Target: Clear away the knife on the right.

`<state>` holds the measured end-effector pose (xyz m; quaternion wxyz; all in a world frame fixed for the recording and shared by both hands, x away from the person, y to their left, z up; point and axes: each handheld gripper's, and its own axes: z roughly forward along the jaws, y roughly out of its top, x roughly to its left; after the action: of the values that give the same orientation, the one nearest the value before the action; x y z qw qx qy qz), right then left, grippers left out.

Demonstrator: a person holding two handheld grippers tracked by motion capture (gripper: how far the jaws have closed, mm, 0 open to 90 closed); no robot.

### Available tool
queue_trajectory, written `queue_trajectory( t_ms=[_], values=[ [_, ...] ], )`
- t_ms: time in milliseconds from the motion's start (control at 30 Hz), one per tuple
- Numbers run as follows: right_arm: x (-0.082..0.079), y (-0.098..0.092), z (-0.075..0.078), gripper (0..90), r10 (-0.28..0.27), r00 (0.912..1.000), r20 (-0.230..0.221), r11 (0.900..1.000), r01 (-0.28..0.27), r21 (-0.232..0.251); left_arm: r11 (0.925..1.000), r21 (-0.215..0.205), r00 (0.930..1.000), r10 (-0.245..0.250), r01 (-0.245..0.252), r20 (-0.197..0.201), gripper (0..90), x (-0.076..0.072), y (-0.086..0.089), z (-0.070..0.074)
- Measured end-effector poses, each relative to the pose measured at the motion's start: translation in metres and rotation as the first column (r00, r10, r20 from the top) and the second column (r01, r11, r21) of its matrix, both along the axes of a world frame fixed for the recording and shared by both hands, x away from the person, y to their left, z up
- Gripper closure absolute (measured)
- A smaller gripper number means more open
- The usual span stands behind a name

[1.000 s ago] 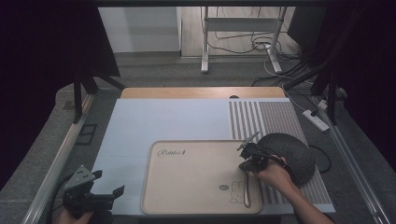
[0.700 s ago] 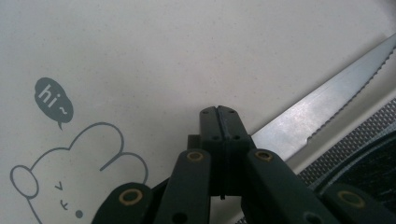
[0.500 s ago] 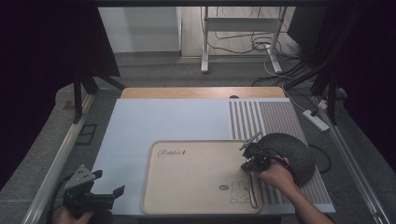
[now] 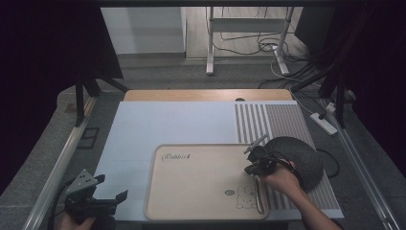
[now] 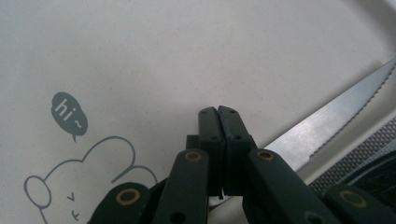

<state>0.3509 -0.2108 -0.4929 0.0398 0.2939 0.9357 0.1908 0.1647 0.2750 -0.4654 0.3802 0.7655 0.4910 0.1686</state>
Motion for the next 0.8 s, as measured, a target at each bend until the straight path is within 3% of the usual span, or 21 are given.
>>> queue_trajectory(
  t_ms=[367,800],
  values=[
    [-0.002,0.000,0.006,82.9,-0.003,0.9999,0.011,0.999,0.003,0.032,1.0000,-0.004,1.0000,0.002,-0.002,0.000,2.4,0.000,0.000,0.000],
    [-0.016,0.000,0.025,63.4,-0.017,0.9982,0.058,0.999,0.015,0.045,1.0000,-0.008,1.0000,0.002,-0.002,-0.001,2.4,0.000,0.001,0.000]
  ],
)
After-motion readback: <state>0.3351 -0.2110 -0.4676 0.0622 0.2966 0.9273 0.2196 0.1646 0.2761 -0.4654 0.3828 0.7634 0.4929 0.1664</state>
